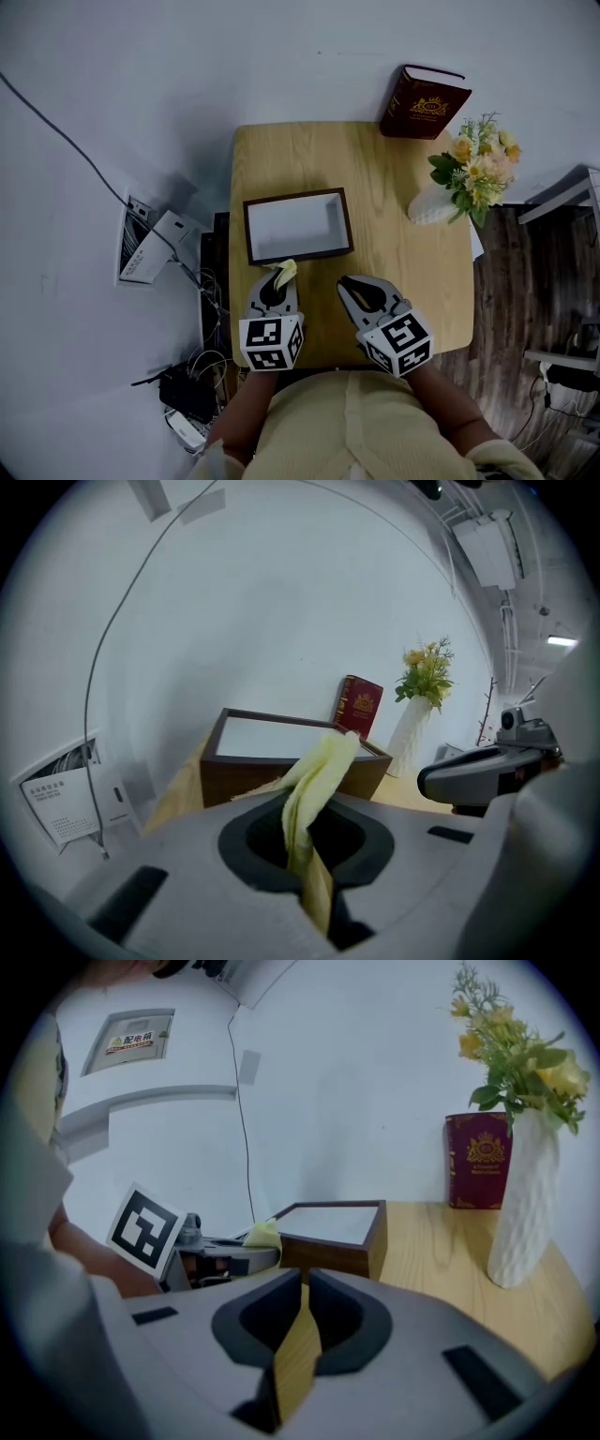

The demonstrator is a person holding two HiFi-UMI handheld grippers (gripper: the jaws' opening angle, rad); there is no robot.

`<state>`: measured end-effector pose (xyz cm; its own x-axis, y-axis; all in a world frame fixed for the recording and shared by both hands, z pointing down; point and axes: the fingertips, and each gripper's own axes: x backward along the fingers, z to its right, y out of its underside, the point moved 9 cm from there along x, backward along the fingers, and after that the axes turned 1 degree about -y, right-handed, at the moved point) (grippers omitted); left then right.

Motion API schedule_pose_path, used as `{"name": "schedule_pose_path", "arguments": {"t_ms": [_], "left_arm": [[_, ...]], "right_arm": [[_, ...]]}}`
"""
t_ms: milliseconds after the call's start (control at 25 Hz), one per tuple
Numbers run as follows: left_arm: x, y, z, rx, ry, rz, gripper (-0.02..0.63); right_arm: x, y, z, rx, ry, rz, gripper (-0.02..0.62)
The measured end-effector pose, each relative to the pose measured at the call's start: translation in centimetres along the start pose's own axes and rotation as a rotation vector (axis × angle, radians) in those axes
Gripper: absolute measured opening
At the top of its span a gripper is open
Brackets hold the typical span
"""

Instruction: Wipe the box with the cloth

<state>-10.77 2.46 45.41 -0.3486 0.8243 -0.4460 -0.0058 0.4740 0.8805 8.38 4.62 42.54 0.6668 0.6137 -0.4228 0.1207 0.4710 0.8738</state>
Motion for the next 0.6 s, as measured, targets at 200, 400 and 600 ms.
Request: {"name": "schedule_pose_path", "arguments": {"t_ms": [200,400,600], "left_arm": [[-1.7,0.0,1.9,-0.024,0.100,-0.039,0.029],[-3.2,-0.1,3.9,-0.054,0.196,-0.072,0.029],[-4.4,-0.2,5.6,-0.076,0.268,-0.097,0.029]], "right_arm": [[1.1,0.5,1.0,-0.034,0.056,0.006,0.044],[2.1,1.0,1.6,-0.061,0.104,0.006,0.044],[2.9,1.6,2.0,-0.083,0.137,0.003,0.044]]}}
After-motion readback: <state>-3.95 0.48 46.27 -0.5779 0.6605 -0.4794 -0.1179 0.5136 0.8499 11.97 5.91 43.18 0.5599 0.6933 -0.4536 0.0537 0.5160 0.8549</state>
